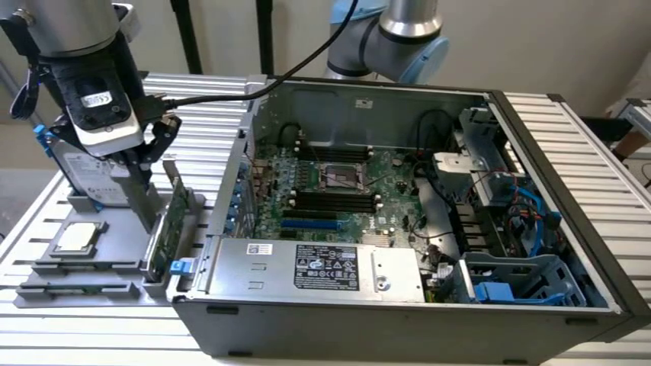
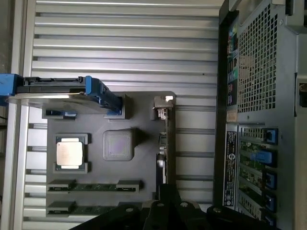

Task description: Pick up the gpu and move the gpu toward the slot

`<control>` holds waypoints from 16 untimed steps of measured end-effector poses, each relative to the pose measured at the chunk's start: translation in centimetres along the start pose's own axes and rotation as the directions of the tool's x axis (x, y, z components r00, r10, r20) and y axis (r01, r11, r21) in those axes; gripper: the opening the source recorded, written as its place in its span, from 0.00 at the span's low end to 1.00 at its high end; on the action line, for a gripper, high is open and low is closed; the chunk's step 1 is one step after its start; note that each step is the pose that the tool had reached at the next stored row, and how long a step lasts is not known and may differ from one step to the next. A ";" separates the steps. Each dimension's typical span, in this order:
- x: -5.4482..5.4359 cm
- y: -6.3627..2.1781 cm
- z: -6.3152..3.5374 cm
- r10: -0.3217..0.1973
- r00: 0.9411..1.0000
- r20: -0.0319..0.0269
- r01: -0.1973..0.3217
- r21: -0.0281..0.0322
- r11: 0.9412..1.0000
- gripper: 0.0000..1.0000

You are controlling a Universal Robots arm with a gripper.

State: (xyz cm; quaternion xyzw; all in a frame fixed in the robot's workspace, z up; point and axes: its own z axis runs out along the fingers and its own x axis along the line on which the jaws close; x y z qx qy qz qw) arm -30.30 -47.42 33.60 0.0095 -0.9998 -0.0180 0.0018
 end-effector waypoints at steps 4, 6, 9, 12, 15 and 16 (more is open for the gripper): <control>0.0 0.00 0.00 0.000 1.000 0.000 0.000 0.000 1.000 0.30; 0.0 0.00 0.02 0.000 1.000 0.000 0.000 0.000 1.000 0.36; 0.0 -0.02 0.20 0.000 1.000 0.000 0.000 0.001 1.000 0.47; 0.0 -0.03 0.62 0.000 1.000 0.000 0.000 0.006 1.000 0.54; 0.0 -0.06 1.17 0.000 1.000 0.000 0.000 0.008 1.000 0.54; 0.0 -0.08 1.36 0.000 1.000 0.000 0.000 0.009 1.000 0.54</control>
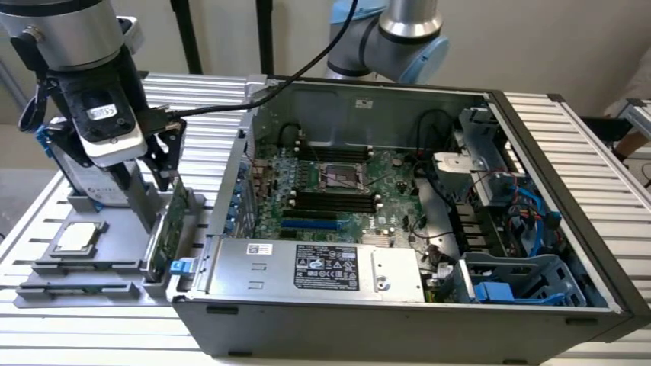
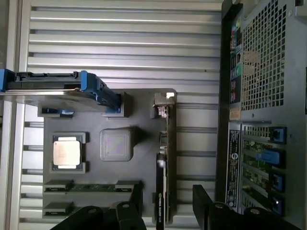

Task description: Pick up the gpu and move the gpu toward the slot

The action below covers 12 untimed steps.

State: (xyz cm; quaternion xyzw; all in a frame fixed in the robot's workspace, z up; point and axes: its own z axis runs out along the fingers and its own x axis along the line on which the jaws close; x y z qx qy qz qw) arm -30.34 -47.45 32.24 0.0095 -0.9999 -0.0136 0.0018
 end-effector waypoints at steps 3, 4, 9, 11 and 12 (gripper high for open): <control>0.0 -0.04 0.54 0.000 1.000 0.000 0.000 0.002 1.000 0.54; 0.1 -0.04 0.71 0.000 1.000 0.000 0.000 0.003 1.000 0.54; 0.3 -0.06 1.41 0.000 1.000 0.000 0.000 0.017 1.000 0.54; 0.4 -0.07 1.66 0.000 1.000 0.001 0.000 0.024 1.000 0.54; 0.4 -0.07 1.79 0.001 1.000 0.002 -0.001 0.027 1.000 0.54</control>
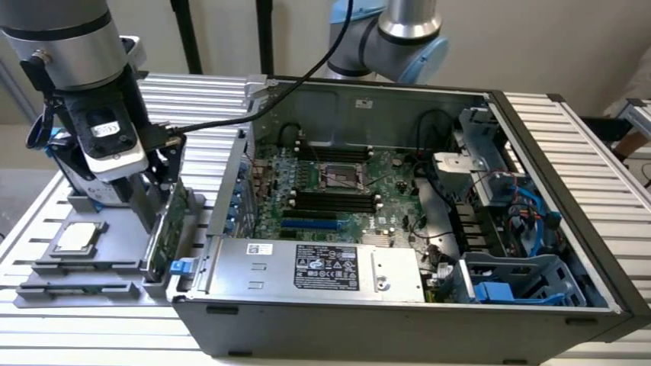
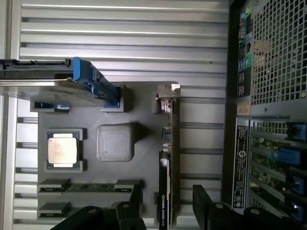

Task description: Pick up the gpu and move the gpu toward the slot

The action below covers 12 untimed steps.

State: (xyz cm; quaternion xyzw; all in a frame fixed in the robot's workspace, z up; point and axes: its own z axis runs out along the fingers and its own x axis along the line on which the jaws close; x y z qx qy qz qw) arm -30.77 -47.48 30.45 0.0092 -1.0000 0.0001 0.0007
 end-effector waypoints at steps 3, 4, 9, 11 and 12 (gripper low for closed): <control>0.1 0.00 0.40 0.000 1.000 0.002 0.000 0.009 1.000 0.54; 0.1 0.00 0.54 0.000 1.000 0.004 0.000 0.012 1.000 0.54; 0.3 0.01 1.19 0.001 1.000 0.011 -0.001 0.025 1.000 0.54; 0.3 0.00 1.55 0.001 1.000 0.013 -0.001 0.028 1.000 0.54; 0.3 0.00 1.72 0.001 1.000 0.014 -0.001 0.029 1.000 0.54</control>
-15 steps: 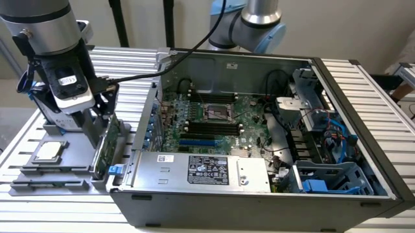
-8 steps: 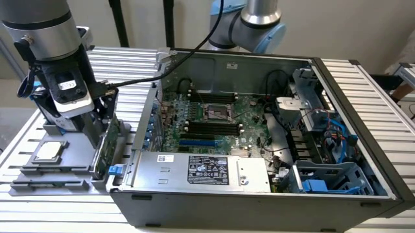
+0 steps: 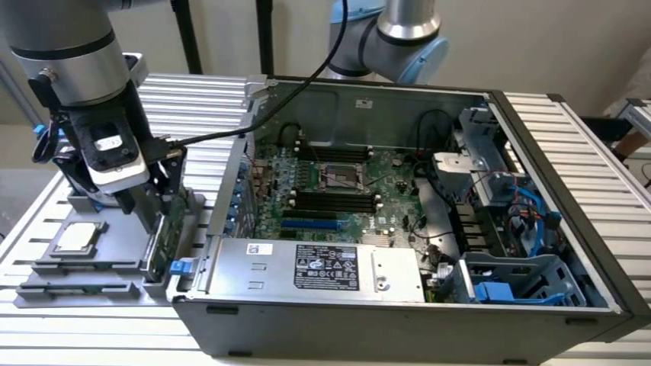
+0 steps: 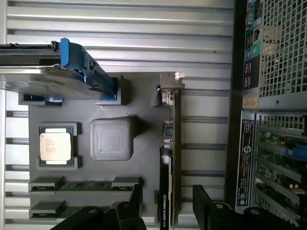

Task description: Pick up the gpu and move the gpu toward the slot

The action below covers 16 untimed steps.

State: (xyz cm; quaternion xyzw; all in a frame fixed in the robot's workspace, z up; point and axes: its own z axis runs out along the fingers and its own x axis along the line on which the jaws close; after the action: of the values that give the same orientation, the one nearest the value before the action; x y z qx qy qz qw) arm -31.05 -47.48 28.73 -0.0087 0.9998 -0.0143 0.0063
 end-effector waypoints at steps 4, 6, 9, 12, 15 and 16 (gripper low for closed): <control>0.0 0.02 0.73 0.003 1.000 0.007 -0.003 0.001 1.000 0.54; 0.0 0.04 1.10 0.004 1.000 0.010 -0.004 0.001 1.000 0.54; 0.0 0.05 1.65 0.005 1.000 0.012 -0.005 0.001 1.000 0.54; 0.1 0.07 2.18 0.006 1.000 0.015 -0.006 0.001 1.000 0.54; 0.1 0.09 2.73 0.008 1.000 0.017 -0.008 0.001 1.000 0.54; 0.2 0.10 2.91 0.008 1.000 0.018 -0.008 0.001 1.000 0.54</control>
State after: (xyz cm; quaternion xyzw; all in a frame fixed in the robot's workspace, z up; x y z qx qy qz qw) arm -31.17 -47.47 25.81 -0.0046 0.9998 -0.0149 0.0154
